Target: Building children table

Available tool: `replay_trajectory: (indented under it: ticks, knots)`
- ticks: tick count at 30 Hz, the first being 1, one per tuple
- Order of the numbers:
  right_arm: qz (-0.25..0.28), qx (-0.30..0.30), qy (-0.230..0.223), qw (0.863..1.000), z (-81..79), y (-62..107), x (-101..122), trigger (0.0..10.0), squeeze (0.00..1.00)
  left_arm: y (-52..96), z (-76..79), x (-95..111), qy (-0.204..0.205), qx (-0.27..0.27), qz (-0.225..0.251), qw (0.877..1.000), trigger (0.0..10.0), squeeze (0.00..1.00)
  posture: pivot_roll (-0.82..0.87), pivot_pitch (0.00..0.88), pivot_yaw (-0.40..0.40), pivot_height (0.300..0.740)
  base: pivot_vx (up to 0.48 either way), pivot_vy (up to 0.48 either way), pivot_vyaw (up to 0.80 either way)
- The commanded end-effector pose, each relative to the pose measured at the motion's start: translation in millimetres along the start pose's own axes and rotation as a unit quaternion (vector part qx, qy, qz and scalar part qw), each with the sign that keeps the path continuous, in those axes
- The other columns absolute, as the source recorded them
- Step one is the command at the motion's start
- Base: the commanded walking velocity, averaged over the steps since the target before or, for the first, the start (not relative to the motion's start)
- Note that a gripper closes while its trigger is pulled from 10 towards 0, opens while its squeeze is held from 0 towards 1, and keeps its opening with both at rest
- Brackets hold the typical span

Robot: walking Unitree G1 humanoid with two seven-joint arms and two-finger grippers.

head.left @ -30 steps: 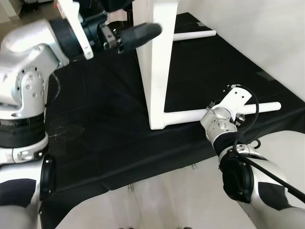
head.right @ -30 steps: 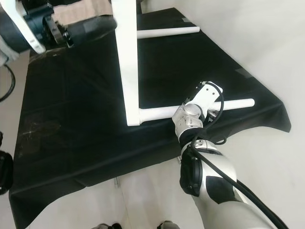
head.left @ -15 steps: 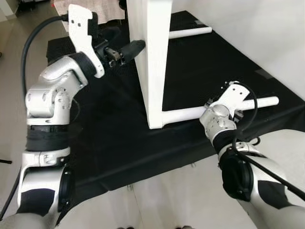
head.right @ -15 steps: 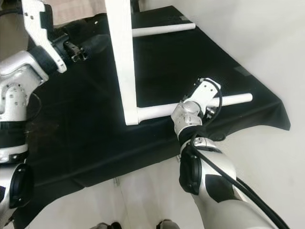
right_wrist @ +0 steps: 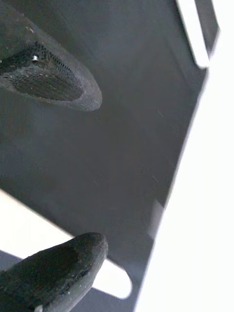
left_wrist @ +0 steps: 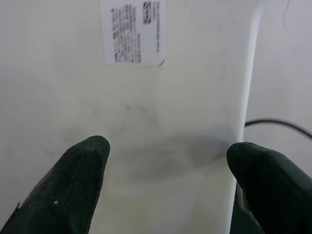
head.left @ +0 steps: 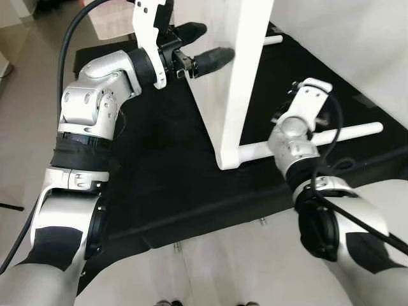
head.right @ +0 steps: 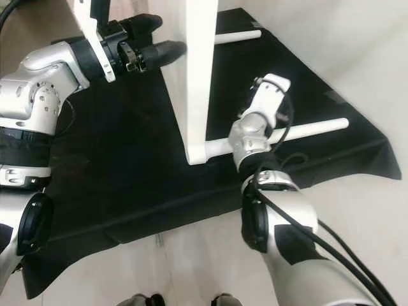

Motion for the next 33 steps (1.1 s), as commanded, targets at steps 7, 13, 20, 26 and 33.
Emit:
replay_trajectory:
  ticks: [7,13,20,26,33]
  knots:
    - [0.186,0.088,0.002,0.979,-23.3,10.0,74.9,10.0,0.0,-0.9,5.2,9.1,-0.022,-0.016,0.015,1.0,10.0,0.0,-0.07,0.134,0.025,0.74,0.0,0.0,0.0]
    - [0.246,0.257,-0.009,0.935,-59.9,34.9,99.4,10.0,0.0,11.7,0.0,18.5,-0.039,0.012,0.033,0.999,10.0,0.0,-0.07,0.126,0.015,0.74,0.0,0.0,0.0]
    - [0.241,0.405,0.061,0.88,-86.9,60.9,79.0,10.0,0.0,69.6,-10.4,34.8,-0.089,0.142,0.064,0.984,10.0,0.0,-0.08,0.112,-0.016,0.74,0.0,0.0,0.0]
    - [0.234,0.45,0.084,0.858,-89.2,79.3,49.0,10.0,0.0,108.3,-14.5,27.7,-0.099,0.236,0.062,0.965,10.0,0.0,-0.07,0.109,-0.033,0.74,0.0,0.0,0.0]
    - [0.207,0.49,0.105,0.84,-72.9,96.2,2.4,10.0,0.0,176.6,12.0,-26.9,-0.048,0.358,-0.007,0.932,10.0,0.0,-0.1,0.076,-0.065,0.74,0.0,0.0,0.0]
Point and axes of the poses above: a point about 5 cm out from each wrist's last joint towards the gripper, its own y axis pointing back from the gripper into the wrist, its own x axis along the axis of the wrist's last joint, z = x × y, the point moved 5 cm from there along -y, pointing out of the wrist towards the gripper, and after that the axes turned 5 degrees about -y, right-handed, at the moved point
